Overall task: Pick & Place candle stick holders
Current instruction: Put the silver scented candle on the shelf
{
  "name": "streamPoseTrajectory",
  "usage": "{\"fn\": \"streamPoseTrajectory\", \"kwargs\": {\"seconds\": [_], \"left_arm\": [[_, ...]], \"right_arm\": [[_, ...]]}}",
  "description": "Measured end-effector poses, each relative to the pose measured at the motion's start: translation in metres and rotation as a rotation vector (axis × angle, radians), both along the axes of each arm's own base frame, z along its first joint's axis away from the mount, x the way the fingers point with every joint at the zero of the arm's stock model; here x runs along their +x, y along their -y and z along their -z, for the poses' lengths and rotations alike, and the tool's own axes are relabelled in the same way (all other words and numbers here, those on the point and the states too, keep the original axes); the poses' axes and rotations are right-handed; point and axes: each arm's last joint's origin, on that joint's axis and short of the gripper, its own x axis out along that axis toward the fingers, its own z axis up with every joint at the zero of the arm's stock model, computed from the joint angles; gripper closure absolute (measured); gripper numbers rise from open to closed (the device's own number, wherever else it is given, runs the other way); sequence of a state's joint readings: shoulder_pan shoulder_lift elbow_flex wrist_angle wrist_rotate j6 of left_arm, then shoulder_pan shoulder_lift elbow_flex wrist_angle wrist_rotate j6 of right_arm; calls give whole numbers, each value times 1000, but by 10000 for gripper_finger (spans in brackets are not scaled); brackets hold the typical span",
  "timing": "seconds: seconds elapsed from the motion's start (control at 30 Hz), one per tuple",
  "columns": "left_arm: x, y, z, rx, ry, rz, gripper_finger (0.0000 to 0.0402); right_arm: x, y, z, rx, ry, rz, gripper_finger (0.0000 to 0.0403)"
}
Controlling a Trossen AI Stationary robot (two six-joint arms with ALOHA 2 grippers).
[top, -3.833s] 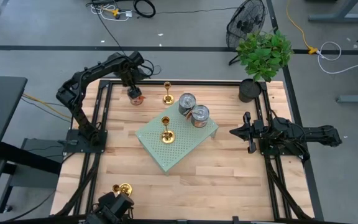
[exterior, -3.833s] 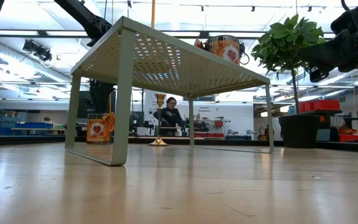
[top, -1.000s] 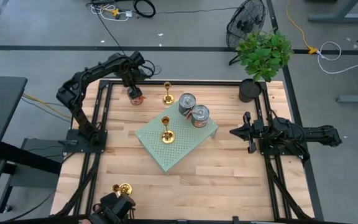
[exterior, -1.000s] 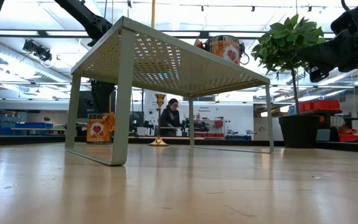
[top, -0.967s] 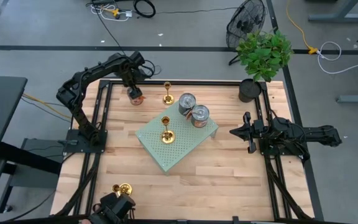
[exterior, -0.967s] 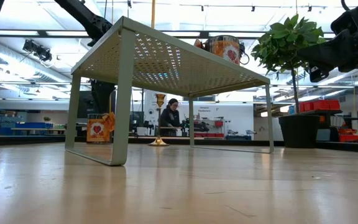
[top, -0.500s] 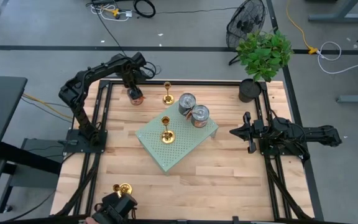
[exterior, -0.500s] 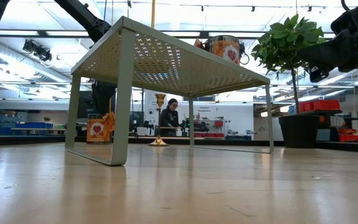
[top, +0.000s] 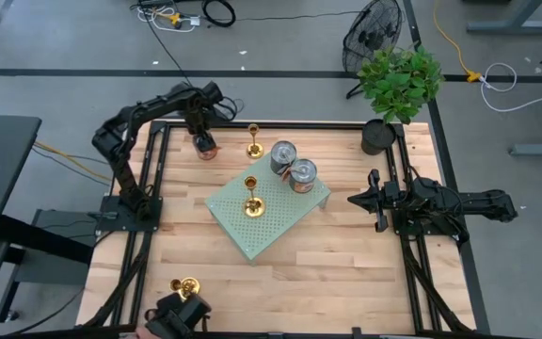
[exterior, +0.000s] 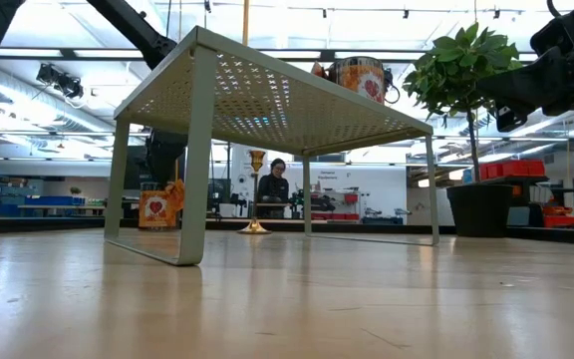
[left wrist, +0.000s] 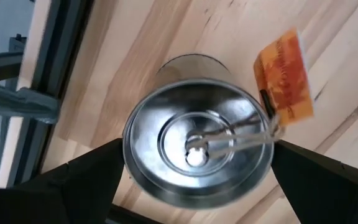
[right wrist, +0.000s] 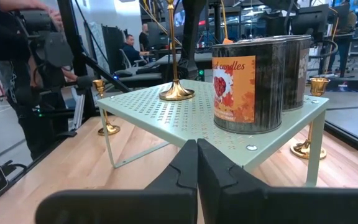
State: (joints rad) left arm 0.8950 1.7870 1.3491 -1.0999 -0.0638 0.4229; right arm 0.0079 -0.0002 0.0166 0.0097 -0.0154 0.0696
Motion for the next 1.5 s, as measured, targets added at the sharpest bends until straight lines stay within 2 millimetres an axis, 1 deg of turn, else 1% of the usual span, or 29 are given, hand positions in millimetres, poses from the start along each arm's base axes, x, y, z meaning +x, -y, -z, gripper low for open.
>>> {"fn": "streamPoseTrajectory", "kwargs": {"seconds": [0.23,0.4,1.13,1.4,1.5], "left_arm": [[4,-1,10,-23,-23,8,3],[8,0,11,-10,-20,18,3],[8,0,11,-9,-20,0,3],[8,0,11,-10,-20,1,21],[8,0,11,-10,-20,1,22]], "right_arm": [[0,0,0,0,0,0,400],[0,0,0,0,0,0,400],[0,0,0,0,0,0,400],[0,0,0,0,0,-1,400],[0,0,0,0,0,0,400]]}}
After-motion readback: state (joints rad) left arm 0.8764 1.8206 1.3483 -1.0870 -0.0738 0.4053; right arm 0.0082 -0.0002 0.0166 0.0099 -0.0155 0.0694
